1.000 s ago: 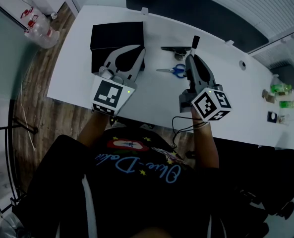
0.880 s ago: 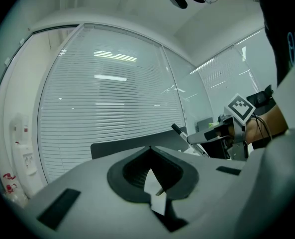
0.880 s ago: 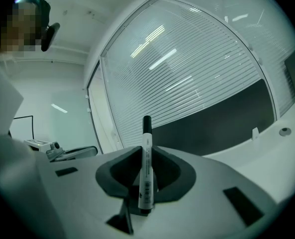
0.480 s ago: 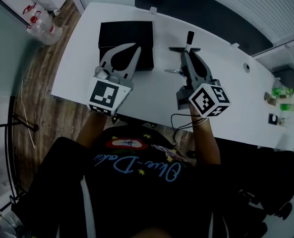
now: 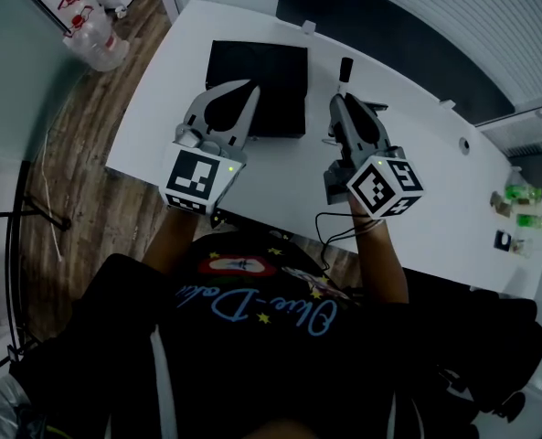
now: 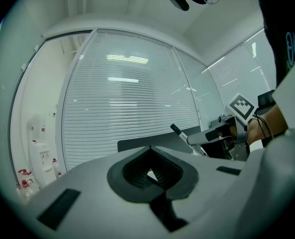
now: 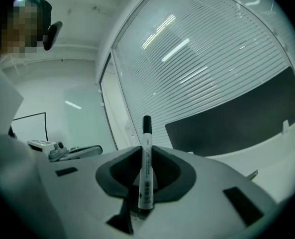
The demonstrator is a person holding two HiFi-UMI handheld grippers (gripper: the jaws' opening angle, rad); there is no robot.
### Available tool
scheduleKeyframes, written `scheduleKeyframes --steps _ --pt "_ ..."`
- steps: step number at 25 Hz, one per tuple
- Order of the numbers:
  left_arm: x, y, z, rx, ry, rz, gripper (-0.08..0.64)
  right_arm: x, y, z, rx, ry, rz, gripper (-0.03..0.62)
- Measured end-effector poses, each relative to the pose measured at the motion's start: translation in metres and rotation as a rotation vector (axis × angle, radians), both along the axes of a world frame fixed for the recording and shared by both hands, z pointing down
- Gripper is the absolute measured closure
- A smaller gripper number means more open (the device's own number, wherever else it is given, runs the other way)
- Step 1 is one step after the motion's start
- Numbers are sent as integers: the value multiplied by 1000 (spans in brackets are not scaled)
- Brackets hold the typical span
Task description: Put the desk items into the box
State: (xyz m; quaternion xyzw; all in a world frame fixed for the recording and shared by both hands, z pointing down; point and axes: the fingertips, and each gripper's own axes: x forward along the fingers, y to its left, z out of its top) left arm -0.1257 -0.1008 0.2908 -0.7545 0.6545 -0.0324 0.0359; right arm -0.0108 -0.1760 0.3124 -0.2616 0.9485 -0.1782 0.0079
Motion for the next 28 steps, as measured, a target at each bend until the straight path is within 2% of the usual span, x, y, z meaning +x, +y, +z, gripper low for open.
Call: scheduleKeyframes --steps 4,9,12,15,20,28 --pt "-14 8 -3 13 29 -35 554 -19 8 1 4 6 -40 520" --pt "-41 24 6 6 -9 -62 554 -48 20 2 17 20 -87 520" --pt "-53 31 6 6 22 -87 554 -61 28 4 19 32 -112 520" --pt "-60 36 6 8 6 -102 554 -69 32 7 24 50 -134 520" --pt "-70 44 11 -4 14 -118 554 -81 39 12 22 63 -155 520" --pt "-111 61 18 -2 32 -124 554 -122 58 25 18 95 -168 520"
